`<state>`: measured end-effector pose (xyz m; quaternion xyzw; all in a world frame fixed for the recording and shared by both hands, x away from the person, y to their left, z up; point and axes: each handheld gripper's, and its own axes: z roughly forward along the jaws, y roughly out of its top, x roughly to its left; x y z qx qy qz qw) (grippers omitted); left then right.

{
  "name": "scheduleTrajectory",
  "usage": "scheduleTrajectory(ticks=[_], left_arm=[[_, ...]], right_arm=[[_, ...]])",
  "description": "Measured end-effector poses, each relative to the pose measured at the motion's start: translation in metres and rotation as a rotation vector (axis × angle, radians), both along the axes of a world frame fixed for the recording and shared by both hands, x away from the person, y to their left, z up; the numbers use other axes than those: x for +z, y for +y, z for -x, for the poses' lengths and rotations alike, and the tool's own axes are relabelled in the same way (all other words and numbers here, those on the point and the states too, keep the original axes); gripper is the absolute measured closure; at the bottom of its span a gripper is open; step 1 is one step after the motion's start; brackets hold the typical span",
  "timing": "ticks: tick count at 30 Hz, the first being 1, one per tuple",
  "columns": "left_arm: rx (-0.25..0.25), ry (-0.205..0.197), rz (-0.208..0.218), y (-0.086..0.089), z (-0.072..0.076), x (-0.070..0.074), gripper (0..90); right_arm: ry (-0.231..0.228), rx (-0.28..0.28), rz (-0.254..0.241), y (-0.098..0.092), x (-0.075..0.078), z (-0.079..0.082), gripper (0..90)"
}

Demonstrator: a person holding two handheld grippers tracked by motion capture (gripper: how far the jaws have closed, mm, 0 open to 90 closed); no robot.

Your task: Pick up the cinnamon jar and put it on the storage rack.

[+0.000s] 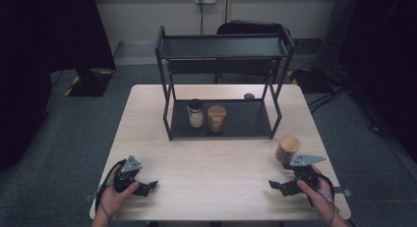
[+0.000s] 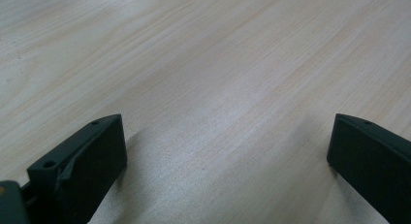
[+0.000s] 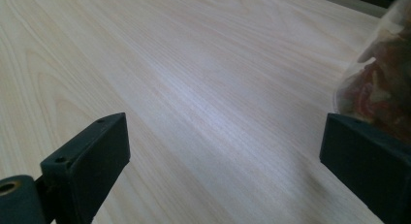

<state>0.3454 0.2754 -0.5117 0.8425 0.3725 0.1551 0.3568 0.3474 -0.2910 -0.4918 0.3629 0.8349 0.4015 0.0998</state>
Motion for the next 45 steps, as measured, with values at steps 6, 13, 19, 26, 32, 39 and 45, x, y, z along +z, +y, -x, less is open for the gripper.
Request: scheduleTrajectory(ticks=[6,13,19,26,32,39,45], left_arm=[[0.0,0.0,0.0,0.0,0.0,0.0,0.1],[0.0,0.0,0.0,0.0,0.0,0.0,0.1],[0.0,0.0,0.0,0.0,0.0,0.0,0.1],[0.0,0.0,0.0,0.0,0.0,0.0,0.1],[0.0,0.0,0.0,0.0,0.0,0.0,0.1],[0.0,0.0,0.0,0.0,0.0,0.0,0.1],[0.0,0.0,-0.001,0.0,0.0,0.0,0.1]], right_arm=[[0.003,-0.011,0.003,-0.006,0.0,0.003,2.8],[0.003,-0.042,0.01,-0.016,0.0,0.004,2.7],[-0.008,-0.071,0.011,-0.023,0.0,0.005,2.6],[-0.015,-0.094,0.023,-0.029,0.0,0.005,2.4],[-0.026,-0.127,0.039,-0.032,0.0,0.003,2.4],[-0.03,-0.158,0.048,-0.035,0.0,0.002,2.4],[-0.032,-0.179,0.052,-0.037,-0.001,0.0,2.4]])
